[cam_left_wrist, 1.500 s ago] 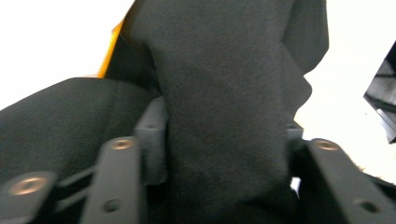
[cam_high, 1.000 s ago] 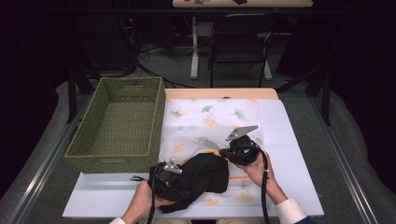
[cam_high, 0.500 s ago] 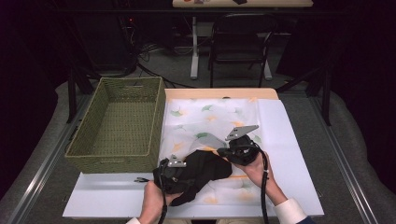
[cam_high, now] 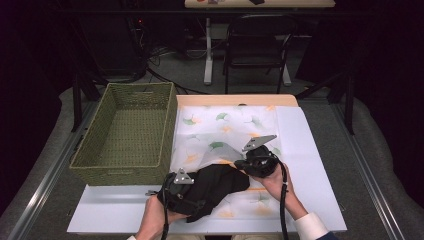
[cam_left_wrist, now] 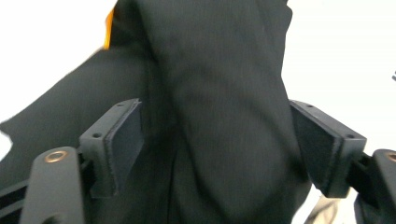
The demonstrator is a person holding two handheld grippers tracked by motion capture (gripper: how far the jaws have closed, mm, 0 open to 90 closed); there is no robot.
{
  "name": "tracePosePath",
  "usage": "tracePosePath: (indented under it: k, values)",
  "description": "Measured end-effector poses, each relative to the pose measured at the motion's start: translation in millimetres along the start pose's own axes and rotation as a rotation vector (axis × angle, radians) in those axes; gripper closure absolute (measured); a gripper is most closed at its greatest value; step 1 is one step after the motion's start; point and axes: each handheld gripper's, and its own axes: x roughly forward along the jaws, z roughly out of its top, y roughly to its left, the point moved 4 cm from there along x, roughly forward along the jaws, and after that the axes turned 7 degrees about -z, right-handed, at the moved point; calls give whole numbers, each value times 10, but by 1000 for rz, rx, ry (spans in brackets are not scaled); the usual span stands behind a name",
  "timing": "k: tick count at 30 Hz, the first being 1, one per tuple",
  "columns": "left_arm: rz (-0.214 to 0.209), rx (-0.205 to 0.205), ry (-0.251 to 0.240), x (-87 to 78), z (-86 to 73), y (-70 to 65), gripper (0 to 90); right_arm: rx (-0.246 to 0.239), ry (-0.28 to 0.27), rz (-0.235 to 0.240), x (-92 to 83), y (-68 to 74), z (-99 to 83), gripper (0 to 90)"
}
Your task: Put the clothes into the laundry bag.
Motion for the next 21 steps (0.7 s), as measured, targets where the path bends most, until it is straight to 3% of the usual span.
tracePosePath:
  k: [7, 10, 14, 15, 16, 17, 21]
  values:
    - [-65, 7, 38, 97, -170, -2, 191, 6, 5, -1, 7, -13, -7, 895]
    - [-64, 34, 41, 162, -183, -8, 283, 5, 10, 0, 16, -12, -12, 895]
    - [-53, 36, -21, 197, -179, -5, 505, 5, 11, -1, 18, -9, -11, 895]
    - [-51, 31, -35, 202, -181, -2, 558, 5, 10, 0, 18, -12, -10, 895]
    - [-38, -8, -61, 187, -138, -32, 609, 7, 8, 1, 16, -11, -9, 895]
    - [-38, -8, -61, 187, -138, -32, 696, 7, 8, 1, 16, -11, -9, 895]
    - [-38, -8, -61, 187, -138, -32, 696, 6, -4, 5, -11, -9, 16, 895]
